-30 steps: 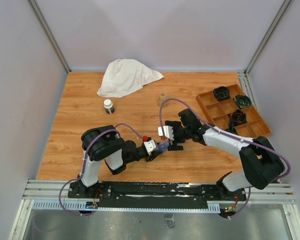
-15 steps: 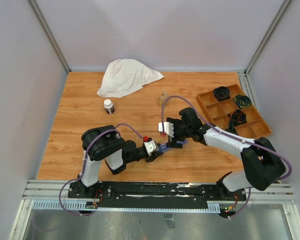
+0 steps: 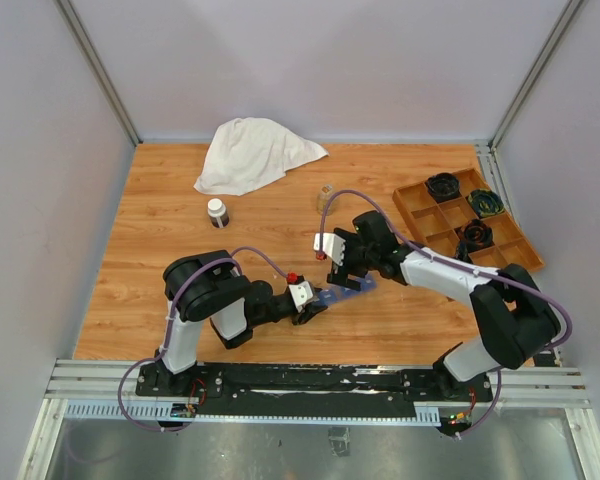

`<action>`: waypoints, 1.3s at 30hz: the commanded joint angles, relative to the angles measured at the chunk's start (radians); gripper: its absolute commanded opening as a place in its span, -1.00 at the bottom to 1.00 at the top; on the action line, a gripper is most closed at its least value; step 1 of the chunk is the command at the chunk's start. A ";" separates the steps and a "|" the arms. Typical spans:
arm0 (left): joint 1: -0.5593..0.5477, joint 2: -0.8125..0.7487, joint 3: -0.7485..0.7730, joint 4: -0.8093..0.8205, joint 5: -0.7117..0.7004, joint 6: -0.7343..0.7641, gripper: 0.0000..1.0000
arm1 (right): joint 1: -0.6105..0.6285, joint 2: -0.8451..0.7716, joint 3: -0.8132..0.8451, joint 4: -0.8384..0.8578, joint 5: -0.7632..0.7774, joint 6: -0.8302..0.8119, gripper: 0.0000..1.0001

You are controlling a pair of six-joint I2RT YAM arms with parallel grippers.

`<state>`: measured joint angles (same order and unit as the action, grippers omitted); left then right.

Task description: Sort the pills into containers

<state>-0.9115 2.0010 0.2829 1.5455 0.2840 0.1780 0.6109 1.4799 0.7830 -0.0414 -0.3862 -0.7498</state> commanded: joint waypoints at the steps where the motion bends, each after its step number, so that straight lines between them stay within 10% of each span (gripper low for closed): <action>1: -0.007 0.036 -0.009 0.156 0.043 0.015 -0.46 | 0.005 0.041 0.046 -0.010 0.067 0.054 0.69; 39: -0.006 0.039 -0.007 0.142 0.039 0.016 -0.42 | 0.018 0.112 0.148 -0.125 0.082 0.169 0.70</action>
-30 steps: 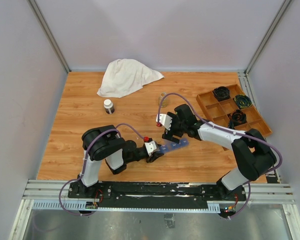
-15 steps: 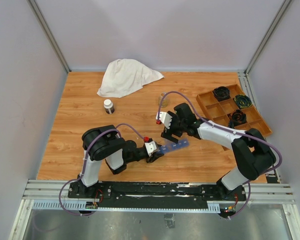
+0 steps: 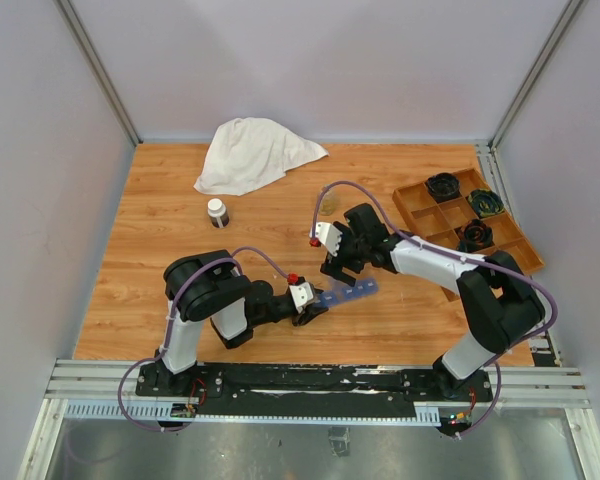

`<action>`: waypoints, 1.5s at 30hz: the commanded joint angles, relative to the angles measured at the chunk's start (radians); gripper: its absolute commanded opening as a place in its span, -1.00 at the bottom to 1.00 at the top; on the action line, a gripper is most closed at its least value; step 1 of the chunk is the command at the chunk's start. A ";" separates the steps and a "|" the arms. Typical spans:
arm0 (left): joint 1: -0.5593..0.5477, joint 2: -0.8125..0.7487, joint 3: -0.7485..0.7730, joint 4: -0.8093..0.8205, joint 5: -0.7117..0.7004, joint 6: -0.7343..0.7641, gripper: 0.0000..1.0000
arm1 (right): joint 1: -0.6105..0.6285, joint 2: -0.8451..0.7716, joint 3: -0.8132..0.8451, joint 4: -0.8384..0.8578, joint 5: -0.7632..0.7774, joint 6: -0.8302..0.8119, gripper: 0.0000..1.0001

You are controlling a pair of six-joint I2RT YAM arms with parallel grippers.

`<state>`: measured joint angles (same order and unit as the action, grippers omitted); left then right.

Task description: Sort the pills into containers

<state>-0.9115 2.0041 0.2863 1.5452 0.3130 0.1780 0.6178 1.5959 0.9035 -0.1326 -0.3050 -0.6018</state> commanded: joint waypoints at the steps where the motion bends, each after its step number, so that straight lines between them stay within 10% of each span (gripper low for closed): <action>1: -0.006 0.036 -0.011 0.141 0.007 0.015 -0.41 | 0.009 -0.012 0.029 -0.035 -0.007 0.028 0.70; 20: -0.006 -0.101 -0.032 0.050 -0.042 -0.049 0.77 | -0.075 -0.206 0.070 -0.189 -0.181 -0.017 0.87; 27: -0.005 -0.313 -0.061 -0.114 -0.071 -0.161 0.90 | -0.144 -0.301 0.101 -0.244 -0.249 -0.029 0.93; 36: 0.012 -0.647 0.172 -0.897 -0.166 -0.228 0.89 | -0.236 -0.414 0.149 -0.320 -0.377 -0.007 0.95; 45: 0.254 -0.802 0.227 -0.944 0.000 -0.432 0.90 | -0.236 -0.443 0.252 -0.429 -0.452 0.101 0.96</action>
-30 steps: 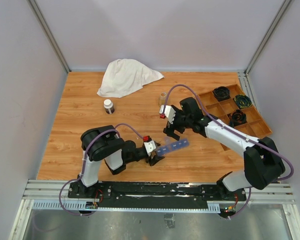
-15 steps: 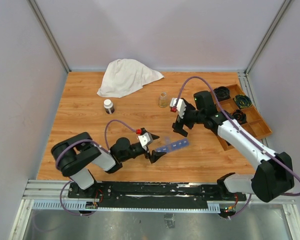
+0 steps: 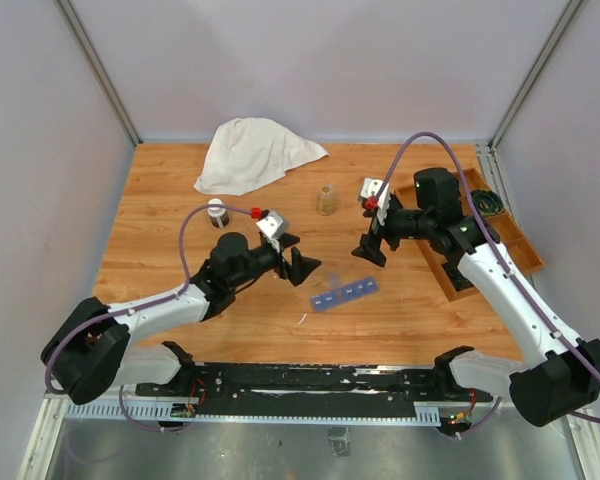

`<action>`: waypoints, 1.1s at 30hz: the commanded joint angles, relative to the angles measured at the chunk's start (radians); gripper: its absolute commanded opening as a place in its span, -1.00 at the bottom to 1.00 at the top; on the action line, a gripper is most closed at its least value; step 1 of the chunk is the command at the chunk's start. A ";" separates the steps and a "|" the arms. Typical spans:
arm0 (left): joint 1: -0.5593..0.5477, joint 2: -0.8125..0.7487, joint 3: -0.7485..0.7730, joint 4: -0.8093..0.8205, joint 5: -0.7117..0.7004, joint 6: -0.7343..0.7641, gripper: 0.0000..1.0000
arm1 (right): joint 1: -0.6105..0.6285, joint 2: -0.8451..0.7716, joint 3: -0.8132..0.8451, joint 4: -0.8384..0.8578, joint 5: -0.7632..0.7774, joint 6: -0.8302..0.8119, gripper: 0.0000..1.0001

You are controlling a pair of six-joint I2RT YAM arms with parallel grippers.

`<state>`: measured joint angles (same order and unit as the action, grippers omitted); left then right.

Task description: Sort the pills into containers

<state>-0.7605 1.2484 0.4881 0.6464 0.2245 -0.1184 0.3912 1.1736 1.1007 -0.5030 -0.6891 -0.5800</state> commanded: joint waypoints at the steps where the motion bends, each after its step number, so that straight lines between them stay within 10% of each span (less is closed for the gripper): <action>1: 0.139 -0.051 0.029 -0.040 0.098 -0.171 0.90 | -0.009 -0.018 0.056 -0.057 -0.090 0.095 0.96; 11: 0.392 0.028 0.116 -0.096 0.047 -0.358 0.90 | -0.055 -0.021 -0.125 0.110 -0.229 0.126 0.98; 25: 0.402 0.199 0.412 -0.502 -0.651 -0.222 0.91 | -0.064 -0.042 -0.131 0.098 -0.200 0.103 0.99; 33: 0.436 0.272 0.511 -0.634 -0.792 -0.252 0.98 | -0.064 -0.040 -0.133 0.097 -0.200 0.100 0.99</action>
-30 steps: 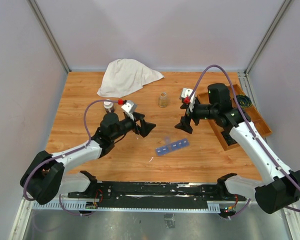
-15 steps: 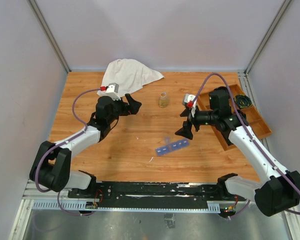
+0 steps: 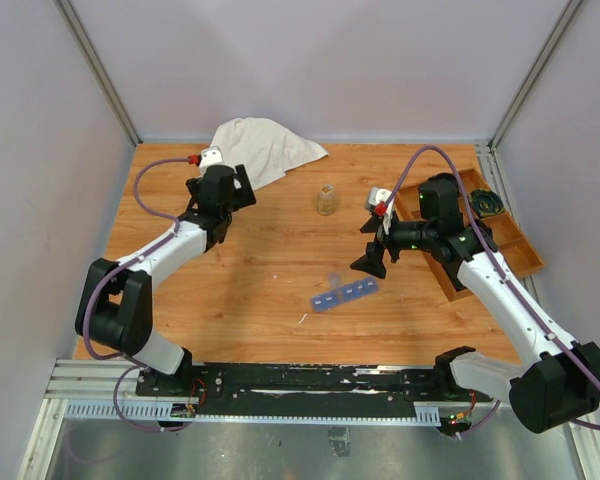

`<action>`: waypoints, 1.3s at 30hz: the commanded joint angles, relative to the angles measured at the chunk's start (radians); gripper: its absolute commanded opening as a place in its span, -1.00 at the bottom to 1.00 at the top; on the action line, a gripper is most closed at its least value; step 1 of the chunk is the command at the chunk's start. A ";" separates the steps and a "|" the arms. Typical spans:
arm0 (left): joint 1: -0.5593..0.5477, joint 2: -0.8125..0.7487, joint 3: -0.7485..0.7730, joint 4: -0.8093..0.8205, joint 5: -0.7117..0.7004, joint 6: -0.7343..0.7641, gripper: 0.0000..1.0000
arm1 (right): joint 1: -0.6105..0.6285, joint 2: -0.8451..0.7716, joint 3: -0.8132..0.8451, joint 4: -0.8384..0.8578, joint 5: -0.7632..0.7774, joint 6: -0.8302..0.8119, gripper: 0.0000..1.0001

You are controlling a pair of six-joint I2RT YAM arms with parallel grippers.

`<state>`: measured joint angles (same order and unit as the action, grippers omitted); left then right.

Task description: Sort the pills into containers

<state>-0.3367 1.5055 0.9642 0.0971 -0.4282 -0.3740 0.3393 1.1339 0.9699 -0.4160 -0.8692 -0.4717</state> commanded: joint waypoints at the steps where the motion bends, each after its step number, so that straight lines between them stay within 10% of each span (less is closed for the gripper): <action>1: 0.017 0.019 0.035 -0.086 -0.143 -0.001 0.98 | -0.013 0.000 -0.002 0.010 -0.020 -0.008 0.99; 39: 0.155 0.299 0.142 -0.108 -0.004 -0.079 0.62 | -0.012 0.006 -0.003 0.004 -0.038 -0.013 0.99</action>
<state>-0.1951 1.7882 1.0809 -0.0105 -0.4301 -0.4397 0.3389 1.1381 0.9699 -0.4164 -0.8764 -0.4728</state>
